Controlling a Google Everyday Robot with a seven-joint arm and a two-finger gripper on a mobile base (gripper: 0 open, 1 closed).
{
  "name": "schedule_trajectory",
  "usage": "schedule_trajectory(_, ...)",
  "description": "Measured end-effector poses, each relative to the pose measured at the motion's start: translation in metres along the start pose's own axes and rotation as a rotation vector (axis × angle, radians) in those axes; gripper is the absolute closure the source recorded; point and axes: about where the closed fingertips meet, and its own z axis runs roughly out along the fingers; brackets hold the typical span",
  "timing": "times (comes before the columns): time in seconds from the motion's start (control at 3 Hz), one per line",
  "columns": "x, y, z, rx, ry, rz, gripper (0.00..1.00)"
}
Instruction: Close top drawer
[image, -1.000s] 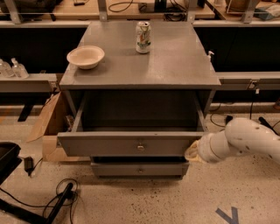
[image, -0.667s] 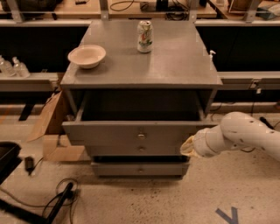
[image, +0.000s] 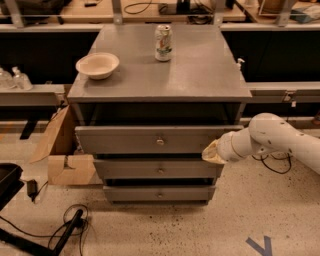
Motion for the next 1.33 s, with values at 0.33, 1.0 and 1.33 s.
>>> schedule_trajectory(0.33, -0.002, -0.029, 0.005, 0.023, -0.031, 0.010, 1.00)
schedule_trajectory(1.0, -0.004, -0.061, 0.008, 0.056, -0.071, 0.029, 1.00)
schedule_trajectory(1.33, -0.010, -0.037, 0.010, 0.010, -0.062, 0.021, 1.00)
